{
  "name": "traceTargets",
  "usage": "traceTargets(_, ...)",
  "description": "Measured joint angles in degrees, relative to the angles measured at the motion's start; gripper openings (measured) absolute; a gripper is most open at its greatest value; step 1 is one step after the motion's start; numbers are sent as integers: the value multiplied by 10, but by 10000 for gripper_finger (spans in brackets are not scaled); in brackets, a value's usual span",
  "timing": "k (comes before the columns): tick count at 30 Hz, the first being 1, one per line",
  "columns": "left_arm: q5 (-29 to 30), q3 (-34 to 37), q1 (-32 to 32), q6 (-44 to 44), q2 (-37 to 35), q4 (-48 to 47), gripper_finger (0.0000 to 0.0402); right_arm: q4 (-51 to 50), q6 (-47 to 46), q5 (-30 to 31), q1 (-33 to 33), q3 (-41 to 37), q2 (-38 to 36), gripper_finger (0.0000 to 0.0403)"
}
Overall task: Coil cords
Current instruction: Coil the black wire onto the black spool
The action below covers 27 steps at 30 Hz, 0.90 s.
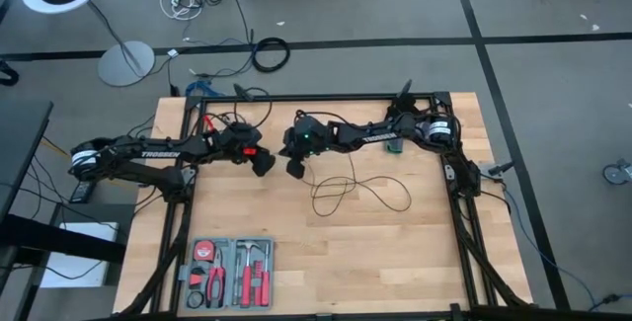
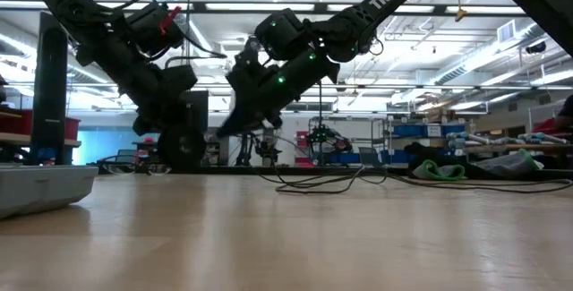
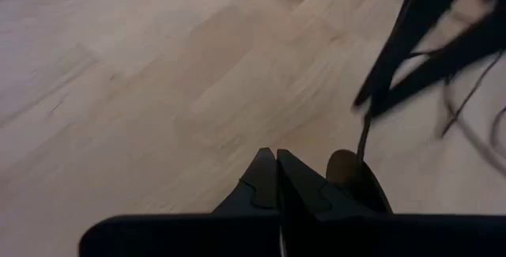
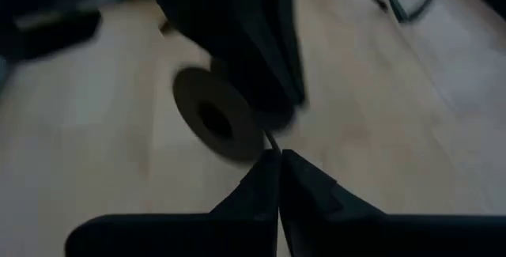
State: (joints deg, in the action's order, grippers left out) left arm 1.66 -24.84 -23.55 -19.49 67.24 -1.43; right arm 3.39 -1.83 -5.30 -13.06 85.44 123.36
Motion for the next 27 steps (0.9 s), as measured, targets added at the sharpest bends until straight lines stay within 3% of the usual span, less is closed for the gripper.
traceTargets(10,5,1,0,0,0,-20,0,-78,-31,27,-4,-3,1,67)
traceTargets(17,67,1,-1,-6,0,-60,0,-127,-32,38,-4,-3,2,116)
traceTargets(27,129,0,-1,-18,0,-55,0,-124,-32,41,8,-7,2,121)
